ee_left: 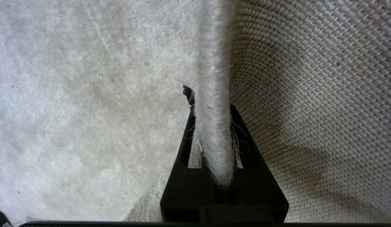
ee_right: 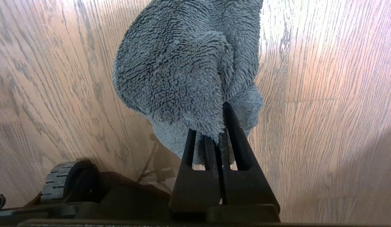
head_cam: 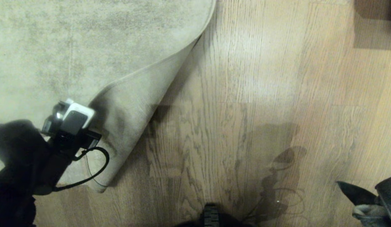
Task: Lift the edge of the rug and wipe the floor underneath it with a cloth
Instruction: Lift up the carpet, then wipe the floor under the carpet with a rag
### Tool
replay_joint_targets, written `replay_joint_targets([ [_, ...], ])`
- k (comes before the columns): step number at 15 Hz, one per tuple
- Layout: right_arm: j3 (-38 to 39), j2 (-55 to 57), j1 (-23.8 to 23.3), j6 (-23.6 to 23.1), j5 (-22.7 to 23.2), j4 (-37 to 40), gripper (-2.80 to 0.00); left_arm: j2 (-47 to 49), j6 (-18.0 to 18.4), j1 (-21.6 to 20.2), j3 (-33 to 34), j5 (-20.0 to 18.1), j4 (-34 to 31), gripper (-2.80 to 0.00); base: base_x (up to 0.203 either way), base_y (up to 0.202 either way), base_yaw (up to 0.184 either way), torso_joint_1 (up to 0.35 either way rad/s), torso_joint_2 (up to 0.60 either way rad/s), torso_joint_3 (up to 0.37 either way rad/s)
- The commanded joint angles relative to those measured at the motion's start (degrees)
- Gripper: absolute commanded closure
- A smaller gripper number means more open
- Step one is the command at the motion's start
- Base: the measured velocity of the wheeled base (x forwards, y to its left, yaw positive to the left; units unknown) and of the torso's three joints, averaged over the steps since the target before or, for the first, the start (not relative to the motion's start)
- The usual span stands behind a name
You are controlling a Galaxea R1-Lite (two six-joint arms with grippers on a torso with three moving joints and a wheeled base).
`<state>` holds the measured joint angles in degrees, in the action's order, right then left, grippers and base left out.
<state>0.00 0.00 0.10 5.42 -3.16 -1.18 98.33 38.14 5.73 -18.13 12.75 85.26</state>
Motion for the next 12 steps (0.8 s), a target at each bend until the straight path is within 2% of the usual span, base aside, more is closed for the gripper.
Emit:
replay_joint_targets([
  [1,0.0,0.1,0.0,0.1,0.0,0.0,0.00,2.7,0.3,0.3,-0.3,0.0,1.0,0.00,0.000,0.000,0.000,0.000,0.00,0.000],
  [12,0.0,0.1,0.0,0.0,0.0,0.0,0.00,0.8,-0.1,0.3,0.5,0.2,1.0,0.00,0.000,0.000,0.000,0.000,0.00,0.000],
])
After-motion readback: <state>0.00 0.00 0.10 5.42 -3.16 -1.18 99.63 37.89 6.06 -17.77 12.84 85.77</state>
